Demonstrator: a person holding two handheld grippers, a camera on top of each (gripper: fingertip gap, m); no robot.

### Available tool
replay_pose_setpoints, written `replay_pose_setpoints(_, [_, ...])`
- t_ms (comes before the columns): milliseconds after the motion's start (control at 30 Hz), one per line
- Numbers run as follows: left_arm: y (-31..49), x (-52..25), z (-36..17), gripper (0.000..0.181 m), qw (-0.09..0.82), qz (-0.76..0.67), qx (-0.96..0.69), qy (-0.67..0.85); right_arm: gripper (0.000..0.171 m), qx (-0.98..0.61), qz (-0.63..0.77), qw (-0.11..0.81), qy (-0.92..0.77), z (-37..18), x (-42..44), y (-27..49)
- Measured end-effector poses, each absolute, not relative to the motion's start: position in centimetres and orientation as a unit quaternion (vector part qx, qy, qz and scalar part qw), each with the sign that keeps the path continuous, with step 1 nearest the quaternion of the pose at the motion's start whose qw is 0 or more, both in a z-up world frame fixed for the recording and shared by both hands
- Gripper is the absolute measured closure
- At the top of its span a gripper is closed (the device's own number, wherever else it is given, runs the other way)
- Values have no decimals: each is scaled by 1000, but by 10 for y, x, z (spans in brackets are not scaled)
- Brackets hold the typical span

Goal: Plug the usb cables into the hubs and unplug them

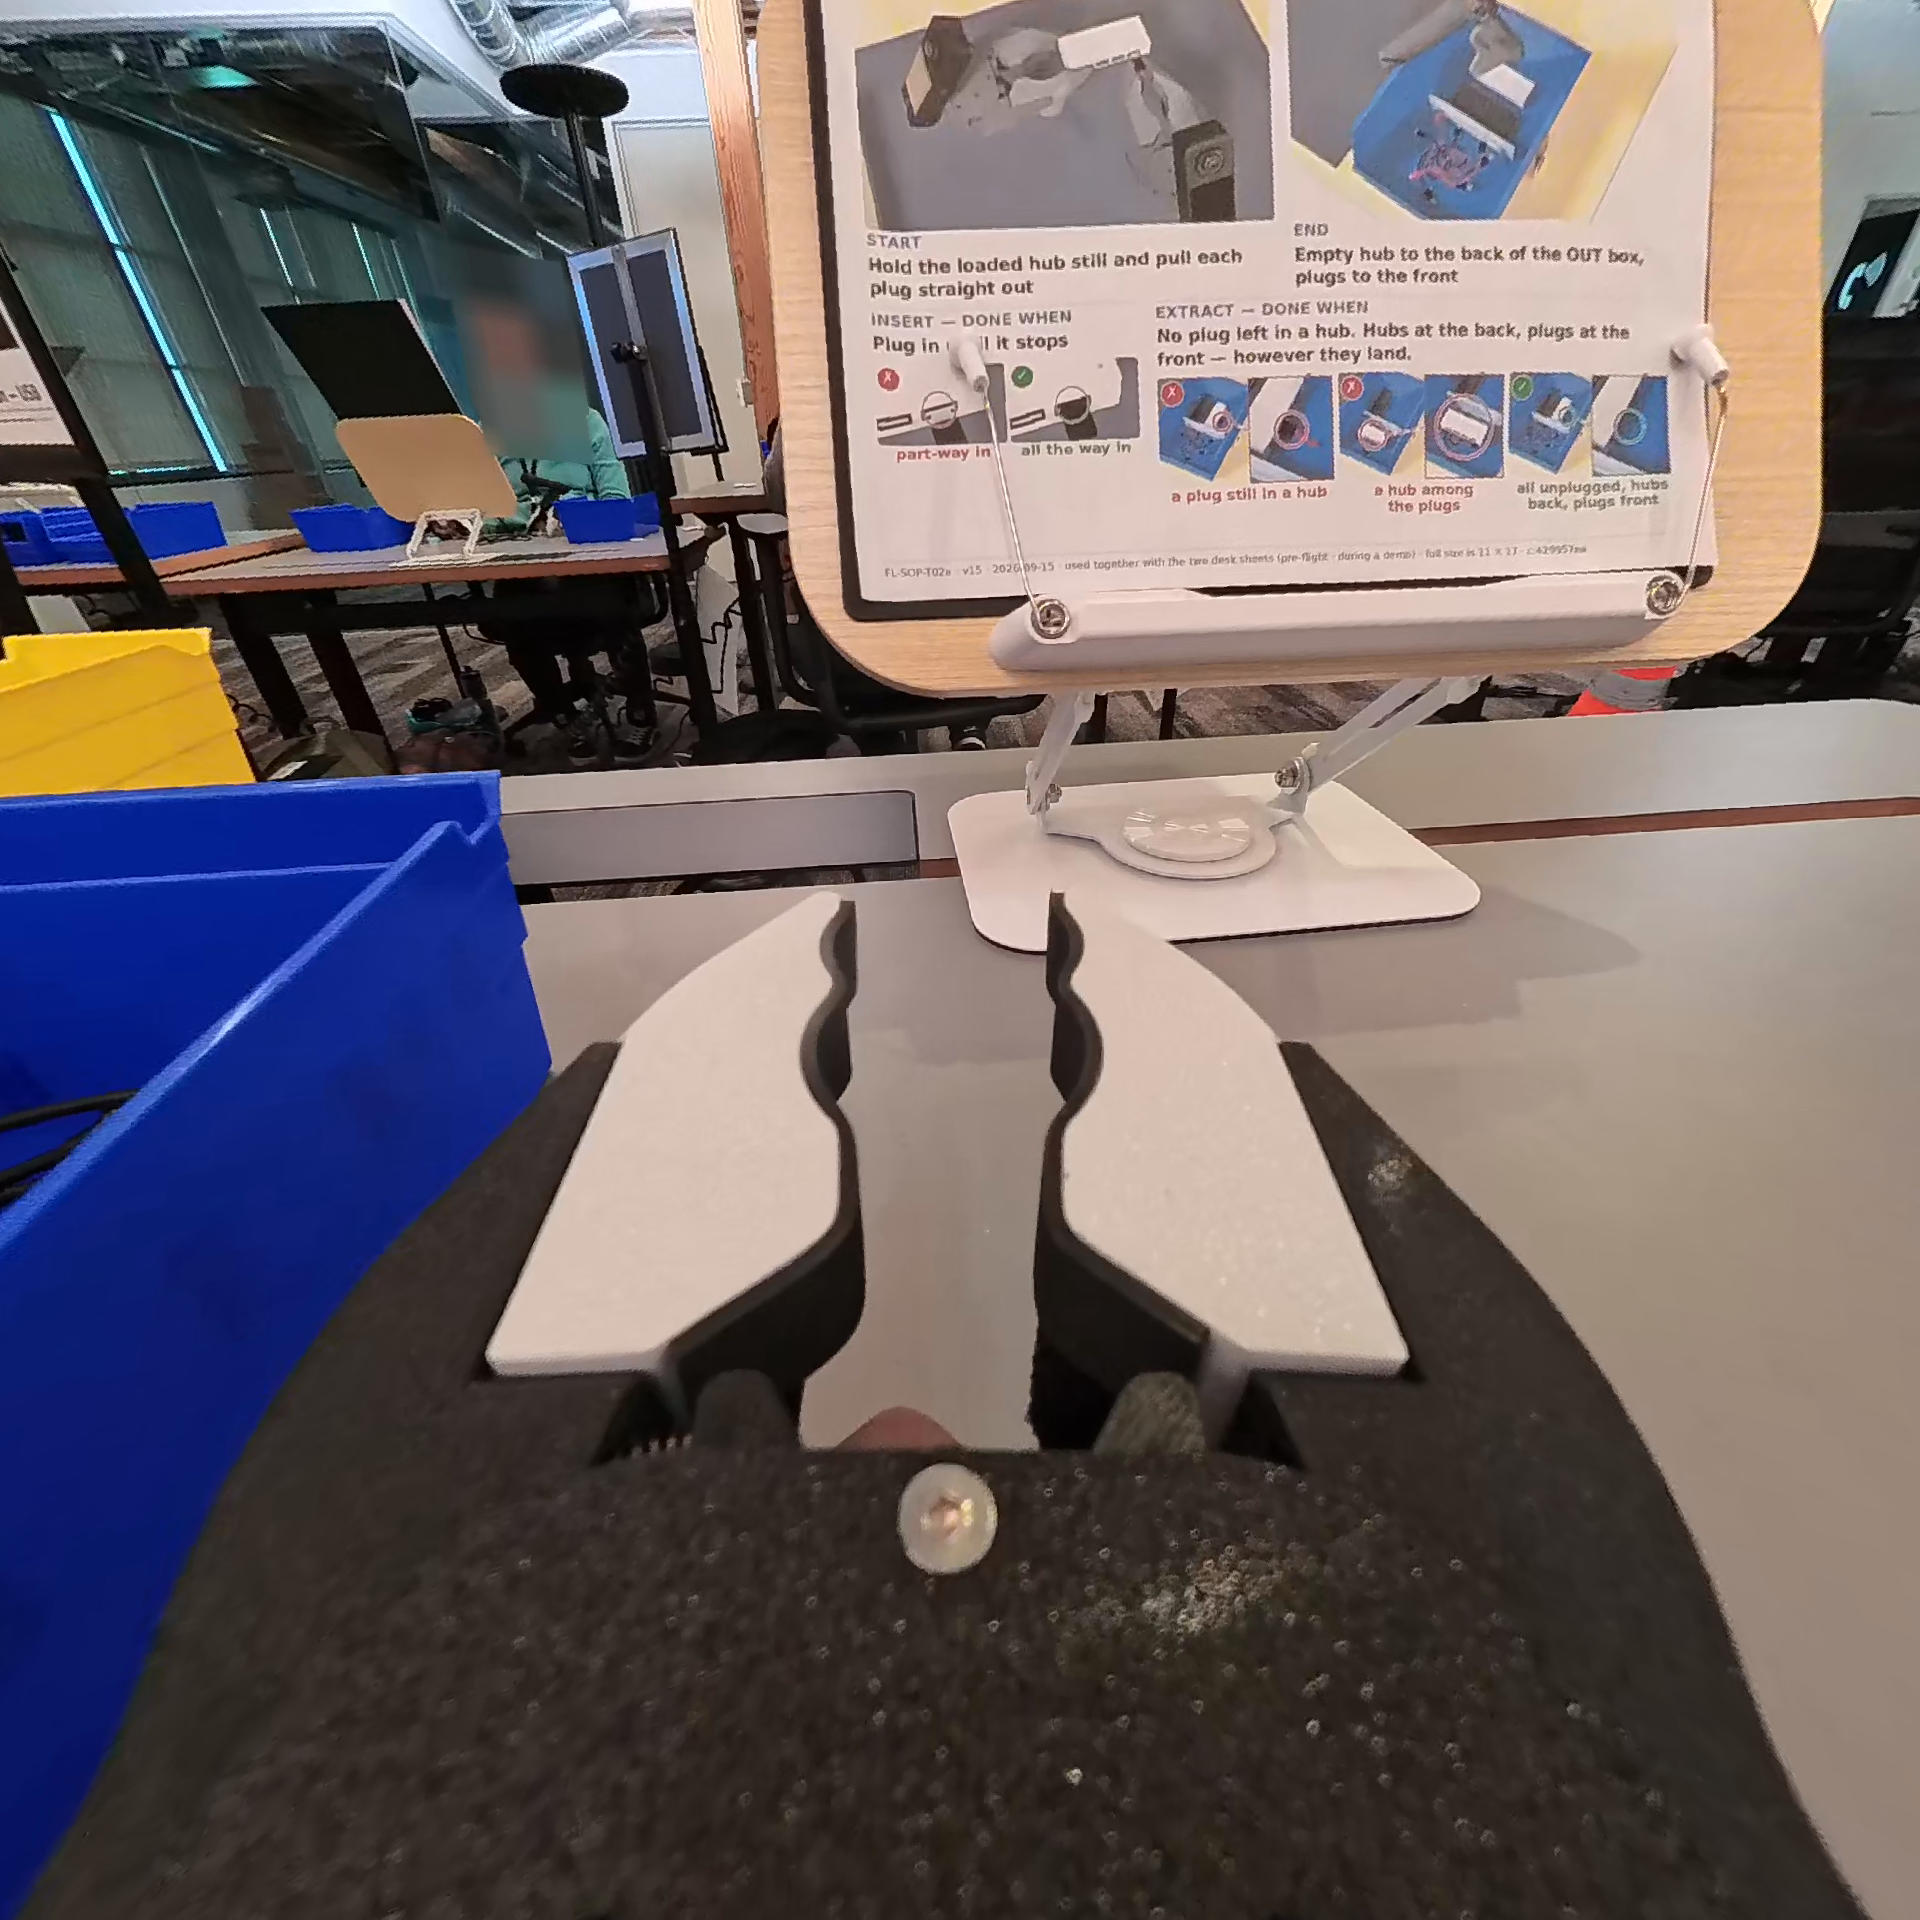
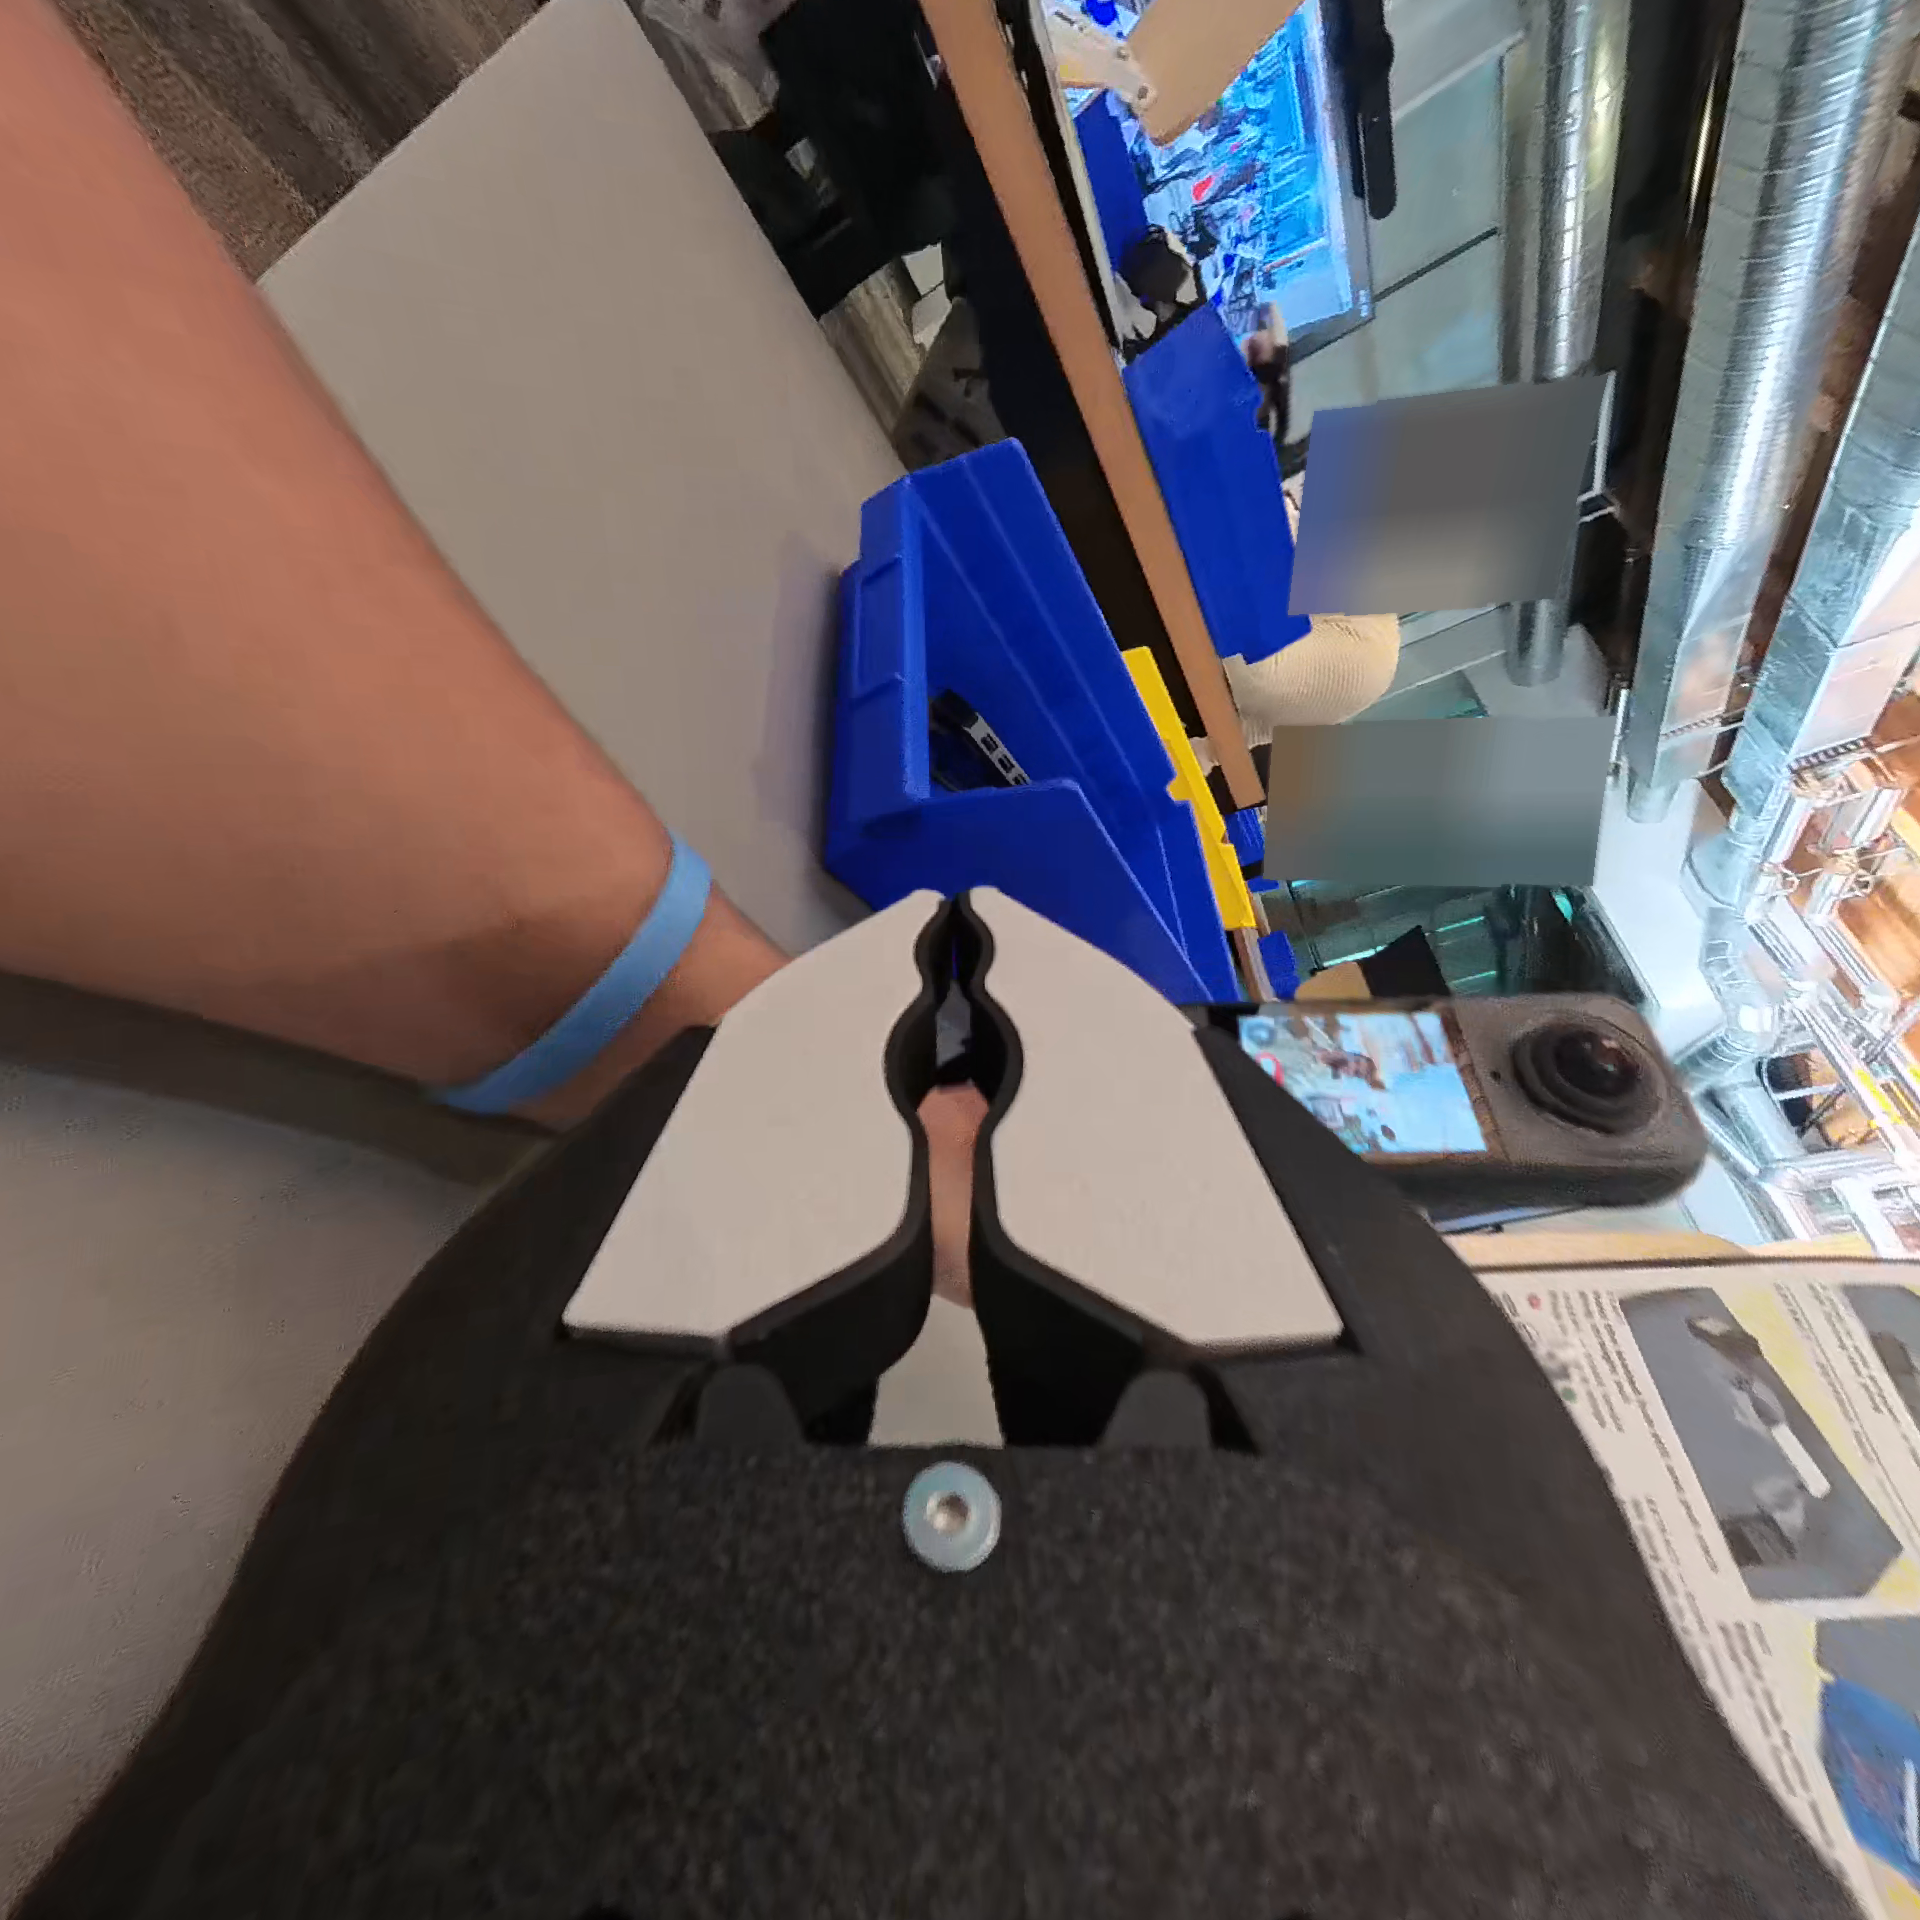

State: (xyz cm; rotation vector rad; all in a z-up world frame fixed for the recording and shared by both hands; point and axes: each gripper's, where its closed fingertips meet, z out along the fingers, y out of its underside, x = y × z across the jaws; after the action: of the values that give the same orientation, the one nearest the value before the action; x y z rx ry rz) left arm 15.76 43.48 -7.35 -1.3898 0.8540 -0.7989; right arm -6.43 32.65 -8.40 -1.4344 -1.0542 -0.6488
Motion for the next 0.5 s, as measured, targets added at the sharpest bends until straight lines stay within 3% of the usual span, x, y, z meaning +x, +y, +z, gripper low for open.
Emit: replay_pose_setpoints(500, [435,158,-73,146,615,-348,-604,369,171,-612,-281,593,-442,-68,-71,338])
